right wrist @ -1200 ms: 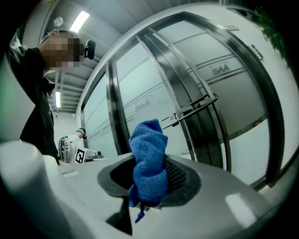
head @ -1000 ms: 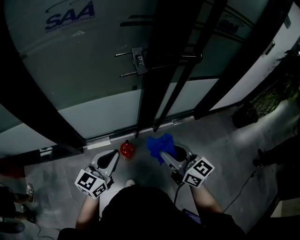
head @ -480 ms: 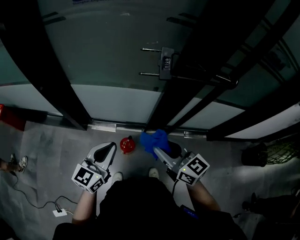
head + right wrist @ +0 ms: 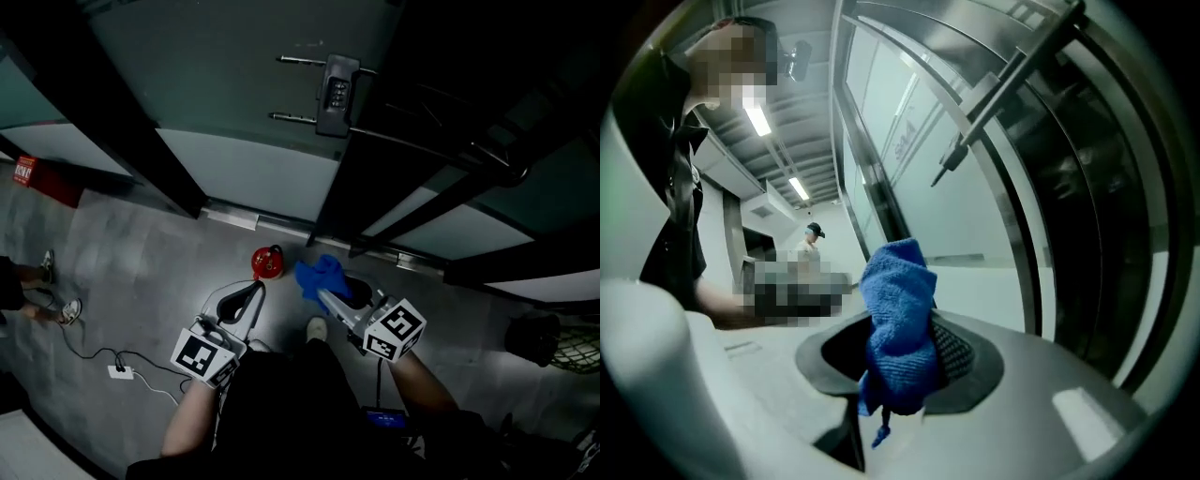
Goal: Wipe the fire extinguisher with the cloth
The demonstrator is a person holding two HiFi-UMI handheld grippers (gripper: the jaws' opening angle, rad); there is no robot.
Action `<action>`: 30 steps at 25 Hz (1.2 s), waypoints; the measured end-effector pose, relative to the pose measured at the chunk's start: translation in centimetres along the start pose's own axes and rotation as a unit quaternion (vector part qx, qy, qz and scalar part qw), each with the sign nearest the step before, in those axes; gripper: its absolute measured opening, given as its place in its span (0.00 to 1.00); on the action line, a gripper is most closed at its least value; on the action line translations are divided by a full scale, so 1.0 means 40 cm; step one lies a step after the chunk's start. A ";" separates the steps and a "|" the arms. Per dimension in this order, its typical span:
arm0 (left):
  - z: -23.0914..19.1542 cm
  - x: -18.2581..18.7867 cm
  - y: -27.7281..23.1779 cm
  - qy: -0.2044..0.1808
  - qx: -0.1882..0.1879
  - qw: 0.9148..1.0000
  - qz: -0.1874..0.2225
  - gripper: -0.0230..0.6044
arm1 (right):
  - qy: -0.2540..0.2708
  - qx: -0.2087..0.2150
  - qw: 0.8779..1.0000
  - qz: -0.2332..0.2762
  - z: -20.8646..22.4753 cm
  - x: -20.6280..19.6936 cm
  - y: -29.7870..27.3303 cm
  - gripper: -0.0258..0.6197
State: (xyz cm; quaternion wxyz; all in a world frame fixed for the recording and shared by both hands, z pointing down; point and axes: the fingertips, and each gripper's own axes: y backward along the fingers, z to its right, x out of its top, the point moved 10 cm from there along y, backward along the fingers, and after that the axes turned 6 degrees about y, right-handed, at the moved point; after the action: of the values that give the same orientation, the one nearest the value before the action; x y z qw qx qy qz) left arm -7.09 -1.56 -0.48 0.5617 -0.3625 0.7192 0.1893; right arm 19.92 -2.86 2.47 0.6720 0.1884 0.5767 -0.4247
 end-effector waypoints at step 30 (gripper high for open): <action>-0.505 -0.986 -0.013 -0.098 0.029 0.994 0.049 0.10 | -0.003 -0.010 0.999 0.048 0.410 -0.954 -0.569 0.25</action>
State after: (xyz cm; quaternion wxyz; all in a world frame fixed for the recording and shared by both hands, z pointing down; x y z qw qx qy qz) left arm -16.07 -3.46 42.89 0.6296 -0.2898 0.6831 0.2302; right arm 13.04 -14.52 47.85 0.6954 0.2076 0.5692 -0.3864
